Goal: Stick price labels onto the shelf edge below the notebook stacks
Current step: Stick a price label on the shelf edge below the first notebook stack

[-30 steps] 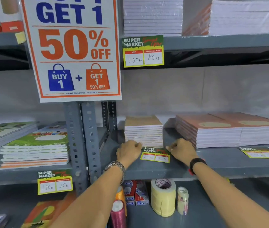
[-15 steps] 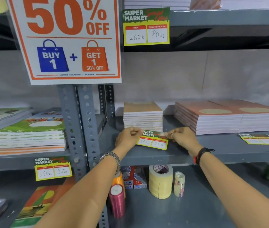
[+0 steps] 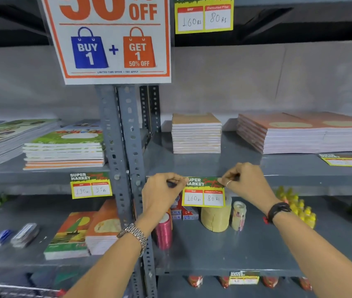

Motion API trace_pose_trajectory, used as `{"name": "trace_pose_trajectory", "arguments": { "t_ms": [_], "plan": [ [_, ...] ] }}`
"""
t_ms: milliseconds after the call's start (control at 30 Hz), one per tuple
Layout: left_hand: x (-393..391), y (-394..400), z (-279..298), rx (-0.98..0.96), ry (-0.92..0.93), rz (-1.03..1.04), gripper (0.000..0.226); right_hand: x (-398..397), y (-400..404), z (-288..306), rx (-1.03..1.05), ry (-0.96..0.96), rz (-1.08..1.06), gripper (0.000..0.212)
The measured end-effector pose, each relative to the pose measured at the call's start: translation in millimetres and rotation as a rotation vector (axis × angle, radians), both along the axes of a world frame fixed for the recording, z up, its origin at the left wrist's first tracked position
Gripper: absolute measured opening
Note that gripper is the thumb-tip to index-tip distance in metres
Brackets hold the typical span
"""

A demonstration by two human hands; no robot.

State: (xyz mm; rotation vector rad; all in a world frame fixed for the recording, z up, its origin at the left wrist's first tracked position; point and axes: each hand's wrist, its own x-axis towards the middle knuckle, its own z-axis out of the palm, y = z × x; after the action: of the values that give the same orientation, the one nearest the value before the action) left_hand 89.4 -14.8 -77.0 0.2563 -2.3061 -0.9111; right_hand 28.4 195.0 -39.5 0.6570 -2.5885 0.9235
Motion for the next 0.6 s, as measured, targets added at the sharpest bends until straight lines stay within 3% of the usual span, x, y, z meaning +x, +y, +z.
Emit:
{"name": "trace_pose_trajectory", "arguments": {
  "t_ms": [600],
  "plan": [
    [-2,3,5,-0.149,0.044,0.117,0.021,5,-15,-8,0.117,0.126,-0.146,0.01]
  ]
}}
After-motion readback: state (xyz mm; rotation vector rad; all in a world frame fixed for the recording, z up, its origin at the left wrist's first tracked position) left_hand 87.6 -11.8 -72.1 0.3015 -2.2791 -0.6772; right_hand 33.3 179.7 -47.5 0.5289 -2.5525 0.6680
